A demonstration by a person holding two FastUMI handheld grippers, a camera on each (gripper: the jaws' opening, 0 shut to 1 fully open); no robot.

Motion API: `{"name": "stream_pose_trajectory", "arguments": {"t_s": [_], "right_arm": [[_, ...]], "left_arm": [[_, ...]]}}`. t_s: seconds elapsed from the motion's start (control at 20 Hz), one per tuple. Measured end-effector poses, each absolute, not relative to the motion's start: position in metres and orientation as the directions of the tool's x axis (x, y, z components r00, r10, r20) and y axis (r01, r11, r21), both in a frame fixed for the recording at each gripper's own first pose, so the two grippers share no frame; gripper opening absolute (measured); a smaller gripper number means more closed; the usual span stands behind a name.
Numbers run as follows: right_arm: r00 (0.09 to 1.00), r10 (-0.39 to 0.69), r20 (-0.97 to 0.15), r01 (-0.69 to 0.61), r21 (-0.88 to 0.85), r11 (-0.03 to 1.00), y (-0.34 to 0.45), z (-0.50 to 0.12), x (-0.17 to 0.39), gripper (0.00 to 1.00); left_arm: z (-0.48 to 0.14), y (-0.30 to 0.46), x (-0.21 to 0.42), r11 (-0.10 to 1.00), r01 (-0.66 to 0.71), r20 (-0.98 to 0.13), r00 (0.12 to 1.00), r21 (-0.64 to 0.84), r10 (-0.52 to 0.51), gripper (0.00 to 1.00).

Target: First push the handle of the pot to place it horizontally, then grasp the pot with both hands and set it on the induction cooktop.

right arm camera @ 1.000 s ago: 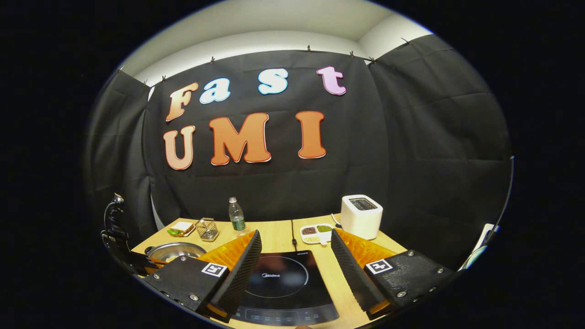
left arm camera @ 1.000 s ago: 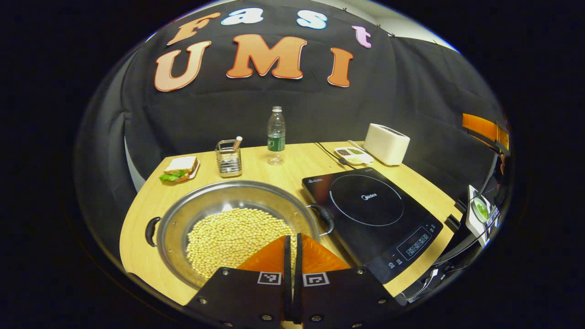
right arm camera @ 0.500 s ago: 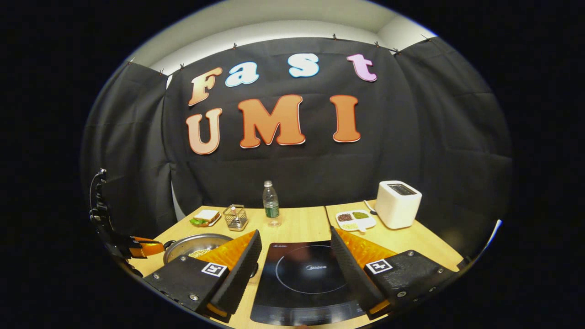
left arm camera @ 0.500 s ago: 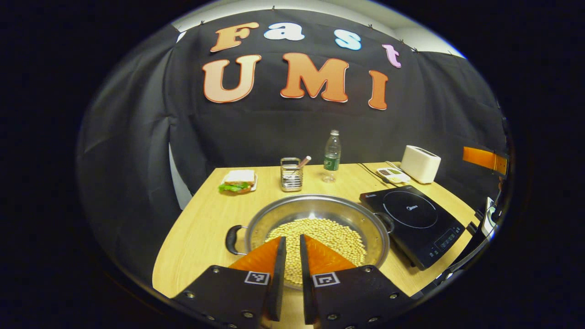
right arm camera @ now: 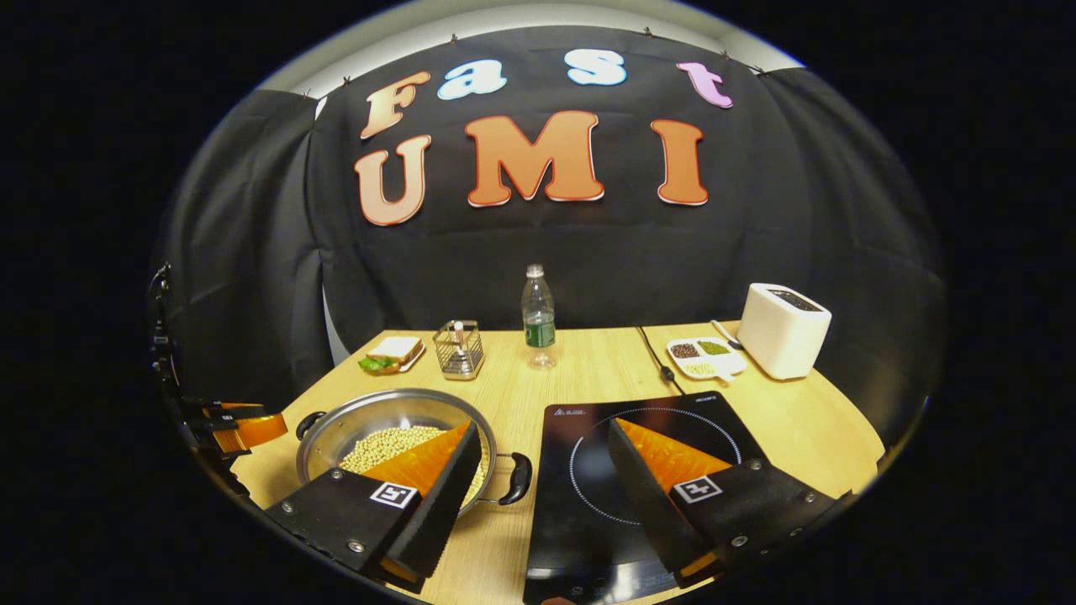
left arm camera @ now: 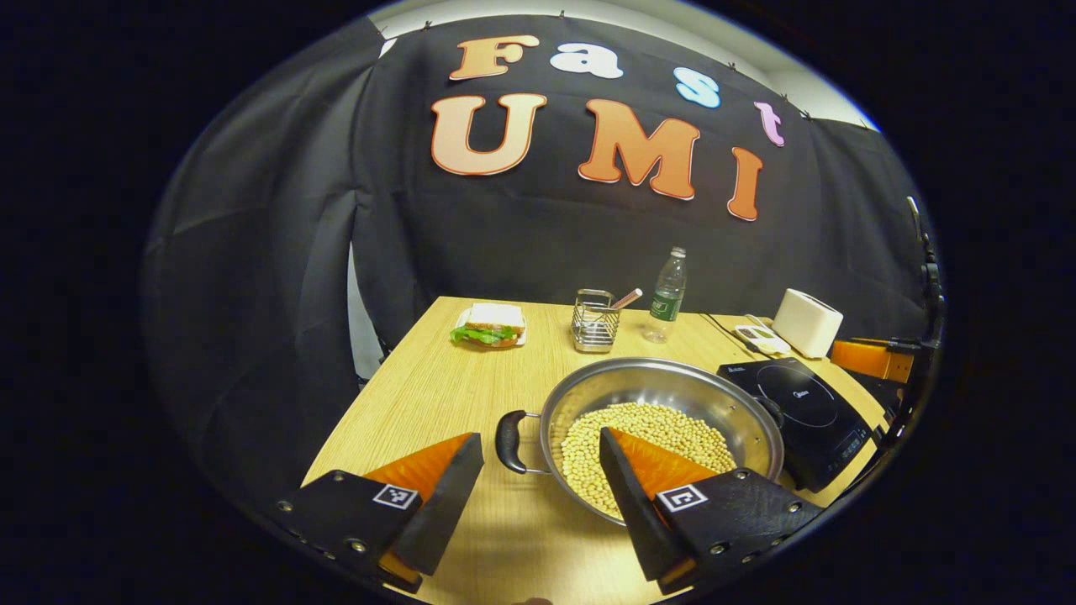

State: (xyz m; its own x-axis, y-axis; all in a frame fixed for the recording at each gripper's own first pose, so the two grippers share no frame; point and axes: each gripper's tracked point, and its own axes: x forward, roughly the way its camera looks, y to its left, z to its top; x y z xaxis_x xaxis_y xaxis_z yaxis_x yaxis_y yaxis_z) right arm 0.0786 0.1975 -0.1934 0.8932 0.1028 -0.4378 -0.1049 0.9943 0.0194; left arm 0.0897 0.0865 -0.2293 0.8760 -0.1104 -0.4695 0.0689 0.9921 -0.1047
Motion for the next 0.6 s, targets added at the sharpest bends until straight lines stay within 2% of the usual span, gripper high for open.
{"name": "stream_pose_trajectory", "arguments": {"t_s": [0.3,0.6], "right_arm": [[0.832,0.086,-0.547,-0.096,0.011,0.995,0.222,-0.24,0.095,0.96],[0.795,0.023,-0.606,-0.074,-0.06,0.995,0.218,-0.27,0.109,0.96]], "left_arm": [[-0.259,0.079,0.108,0.98,0.148,-0.518,0.833,-0.13,-0.195,0.87],[-0.291,0.079,0.13,0.98,0.165,-0.585,0.786,-0.114,-0.2,0.87]]}}
